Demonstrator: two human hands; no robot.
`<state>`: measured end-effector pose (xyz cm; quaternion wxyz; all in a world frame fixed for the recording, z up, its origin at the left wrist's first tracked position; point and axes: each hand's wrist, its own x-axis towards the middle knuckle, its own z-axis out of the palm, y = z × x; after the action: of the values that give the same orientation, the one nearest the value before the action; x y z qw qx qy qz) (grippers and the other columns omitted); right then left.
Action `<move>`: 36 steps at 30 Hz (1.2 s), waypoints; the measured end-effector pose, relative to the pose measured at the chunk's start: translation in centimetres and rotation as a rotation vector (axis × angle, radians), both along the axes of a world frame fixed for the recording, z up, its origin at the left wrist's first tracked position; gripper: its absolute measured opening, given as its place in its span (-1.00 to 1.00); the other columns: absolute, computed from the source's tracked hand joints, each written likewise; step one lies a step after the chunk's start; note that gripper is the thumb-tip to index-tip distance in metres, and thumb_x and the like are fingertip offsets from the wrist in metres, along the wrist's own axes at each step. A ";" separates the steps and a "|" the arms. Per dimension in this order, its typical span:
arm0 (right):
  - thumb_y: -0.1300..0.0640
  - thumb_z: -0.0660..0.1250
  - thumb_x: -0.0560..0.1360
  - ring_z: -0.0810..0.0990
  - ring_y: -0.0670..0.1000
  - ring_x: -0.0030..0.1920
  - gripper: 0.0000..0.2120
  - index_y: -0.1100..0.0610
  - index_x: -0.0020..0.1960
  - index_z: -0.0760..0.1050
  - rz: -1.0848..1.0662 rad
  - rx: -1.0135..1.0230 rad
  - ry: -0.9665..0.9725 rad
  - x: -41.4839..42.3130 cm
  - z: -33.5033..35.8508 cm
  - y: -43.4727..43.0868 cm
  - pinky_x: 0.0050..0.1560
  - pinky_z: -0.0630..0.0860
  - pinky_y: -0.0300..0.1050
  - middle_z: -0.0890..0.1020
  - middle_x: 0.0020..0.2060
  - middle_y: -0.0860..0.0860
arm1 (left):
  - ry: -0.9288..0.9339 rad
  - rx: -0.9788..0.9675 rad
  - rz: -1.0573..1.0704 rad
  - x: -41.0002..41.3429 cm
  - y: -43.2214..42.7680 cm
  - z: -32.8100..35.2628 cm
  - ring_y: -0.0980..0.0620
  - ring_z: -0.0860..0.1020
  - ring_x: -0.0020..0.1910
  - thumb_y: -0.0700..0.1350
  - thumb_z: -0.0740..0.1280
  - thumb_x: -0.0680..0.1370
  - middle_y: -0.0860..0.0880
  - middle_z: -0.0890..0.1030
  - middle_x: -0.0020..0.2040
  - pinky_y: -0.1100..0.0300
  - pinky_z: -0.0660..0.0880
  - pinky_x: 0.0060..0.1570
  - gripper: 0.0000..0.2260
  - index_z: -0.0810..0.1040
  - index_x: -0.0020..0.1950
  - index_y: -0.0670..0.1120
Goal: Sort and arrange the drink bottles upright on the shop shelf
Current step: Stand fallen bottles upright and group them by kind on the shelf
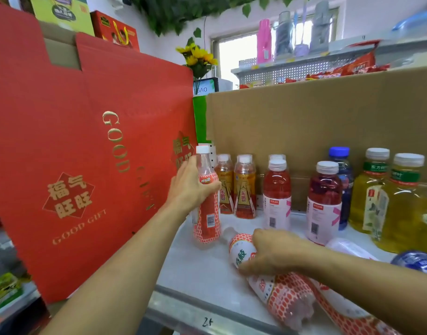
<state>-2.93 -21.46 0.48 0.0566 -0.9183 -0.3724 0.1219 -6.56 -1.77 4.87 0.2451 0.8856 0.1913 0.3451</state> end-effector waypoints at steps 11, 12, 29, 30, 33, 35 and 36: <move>-0.02 0.59 0.27 0.70 -0.05 -0.17 -0.42 -0.03 0.14 0.33 -0.115 0.590 0.289 3.8 2.8 -0.1 -0.20 0.67 -0.09 0.63 -0.07 -0.03 | -0.027 -0.180 -0.194 3.7 2.8 -2.4 0.01 0.57 0.21 0.02 0.56 0.38 0.03 0.52 0.31 -0.12 0.51 0.26 -0.32 0.32 0.42 0.11; 0.01 0.59 0.26 0.69 -0.05 -0.14 -0.39 -0.02 0.15 0.31 -0.110 0.673 0.273 4.3 3.3 0.4 -0.17 0.66 -0.07 0.63 -0.06 -0.03 | -0.030 -0.209 -0.209 3.7 3.0 -2.5 0.00 0.56 0.23 0.00 0.56 0.39 0.01 0.51 0.34 -0.12 0.51 0.27 -0.31 0.31 0.44 0.10; 0.21 0.53 0.42 0.57 0.10 0.24 -0.29 0.14 0.41 0.18 -0.189 0.718 0.338 5.6 2.2 3.8 0.16 0.59 0.03 0.56 0.17 0.04 | -0.076 -0.396 -0.242 0.3 0.6 -4.6 0.04 0.31 0.46 -0.21 0.30 0.64 0.00 0.14 0.60 -0.04 0.31 0.46 -0.34 0.05 0.64 0.06; 0.19 0.51 0.45 0.58 0.07 0.21 -0.30 0.15 0.44 0.20 -0.170 0.678 0.321 5.1 3.1 2.4 0.06 0.60 -0.09 0.55 0.23 0.07 | -0.069 -0.343 -0.211 -0.2 0.0 -4.6 0.03 0.24 0.52 -0.19 0.32 0.63 0.00 0.12 0.61 -0.03 0.25 0.49 -0.33 0.05 0.64 0.05; 0.07 0.45 0.51 0.54 -0.10 0.07 -0.40 0.11 0.47 0.32 -0.099 0.605 0.183 3.5 5.9 -4.1 -0.19 0.43 -0.36 0.54 0.31 0.01 | -0.100 -0.134 -0.267 -2.0 -3.1 -5.4 0.35 0.20 0.45 -0.17 0.38 0.59 0.12 0.17 0.56 0.27 0.28 0.38 -0.32 0.10 0.61 0.07; 0.02 0.43 0.52 0.55 -0.16 0.09 -0.52 0.03 0.41 0.45 -0.103 0.602 0.084 2.0 6.6 -9.5 -0.05 0.50 -0.30 0.59 0.25 -0.07 | -0.093 -0.019 -0.421 -3.2 -6.5 -6.3 0.44 0.23 0.38 -0.15 0.42 0.56 0.28 0.20 0.48 0.39 0.30 0.33 -0.31 0.14 0.58 0.12; 0.03 0.43 0.52 0.59 -0.20 0.06 -0.59 0.01 0.35 0.51 -0.116 0.608 0.050 1.2 6.4 -12.0 0.03 0.55 -0.25 0.63 0.17 -0.14 | -0.061 0.043 -0.499 -3.7 -8.3 -6.9 0.46 0.20 0.37 -0.11 0.44 0.54 0.39 0.18 0.45 0.45 0.22 0.35 -0.28 0.13 0.57 0.19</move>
<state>-1.76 -33.45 6.92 0.3446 -0.8757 -0.3374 0.0240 -10.28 -10.10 -2.06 0.3095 0.8996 -0.0479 0.3043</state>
